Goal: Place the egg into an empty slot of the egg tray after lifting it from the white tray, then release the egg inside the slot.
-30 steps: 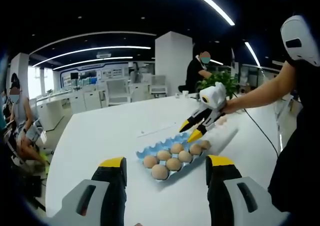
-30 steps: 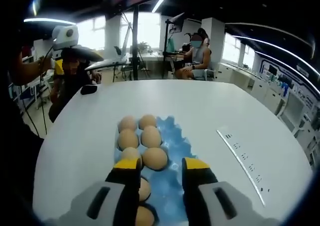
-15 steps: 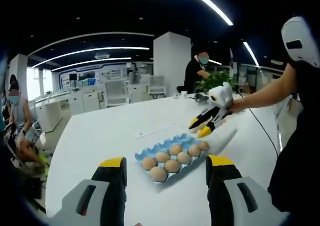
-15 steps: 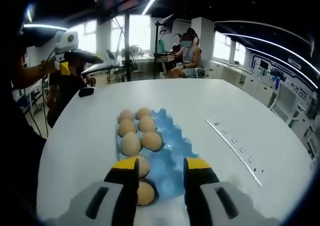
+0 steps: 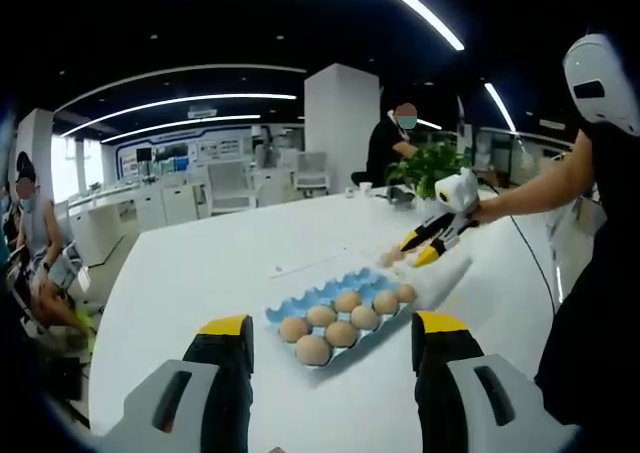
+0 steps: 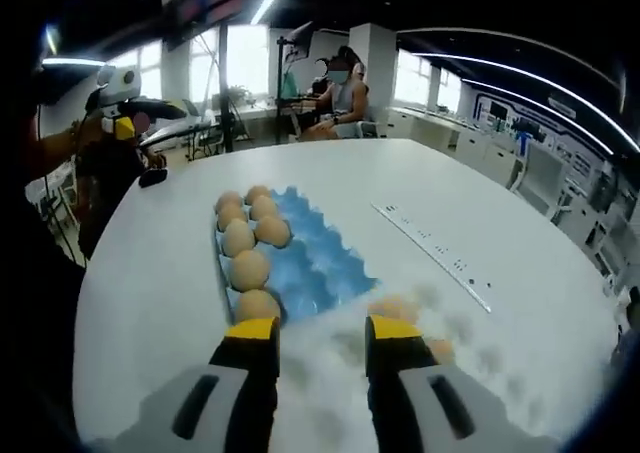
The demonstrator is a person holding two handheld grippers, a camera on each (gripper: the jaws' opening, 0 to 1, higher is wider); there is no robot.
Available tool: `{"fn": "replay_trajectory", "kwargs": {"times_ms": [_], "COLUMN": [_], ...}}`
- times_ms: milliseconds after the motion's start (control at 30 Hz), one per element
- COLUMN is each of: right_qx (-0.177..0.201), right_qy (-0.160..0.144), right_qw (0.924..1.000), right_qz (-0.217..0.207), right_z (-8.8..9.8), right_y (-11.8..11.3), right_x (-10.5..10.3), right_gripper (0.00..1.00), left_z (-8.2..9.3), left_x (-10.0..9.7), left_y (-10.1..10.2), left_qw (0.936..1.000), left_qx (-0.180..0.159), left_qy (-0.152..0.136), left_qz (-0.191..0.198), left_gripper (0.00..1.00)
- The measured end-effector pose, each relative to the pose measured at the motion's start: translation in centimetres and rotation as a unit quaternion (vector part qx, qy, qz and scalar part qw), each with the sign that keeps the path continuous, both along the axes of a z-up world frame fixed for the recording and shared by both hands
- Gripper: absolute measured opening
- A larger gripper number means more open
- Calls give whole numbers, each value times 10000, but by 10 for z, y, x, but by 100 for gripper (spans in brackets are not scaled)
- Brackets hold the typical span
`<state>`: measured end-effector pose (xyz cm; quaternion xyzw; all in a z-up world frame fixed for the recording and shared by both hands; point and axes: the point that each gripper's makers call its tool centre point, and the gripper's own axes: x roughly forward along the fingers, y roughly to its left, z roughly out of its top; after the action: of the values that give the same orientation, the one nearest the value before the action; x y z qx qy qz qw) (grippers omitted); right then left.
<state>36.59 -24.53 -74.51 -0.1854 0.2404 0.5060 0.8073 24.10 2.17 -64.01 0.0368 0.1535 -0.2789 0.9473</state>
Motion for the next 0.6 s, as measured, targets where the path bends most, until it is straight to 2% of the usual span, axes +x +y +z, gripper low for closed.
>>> {"fn": "replay_trajectory", "kwargs": {"times_ms": [600], "right_qx": [-133], "right_qy": [1], "right_qw": [9982], "right_qz": [-579], "right_z": [-5], "right_y": [-48], "right_x": [7], "right_gripper": [33], "left_z": [1], "left_x": [1], "left_y": [-3], "left_qw": [10000], "left_qx": [4], "left_qy": [-1], "left_qz": [-46], "left_gripper": [64]}}
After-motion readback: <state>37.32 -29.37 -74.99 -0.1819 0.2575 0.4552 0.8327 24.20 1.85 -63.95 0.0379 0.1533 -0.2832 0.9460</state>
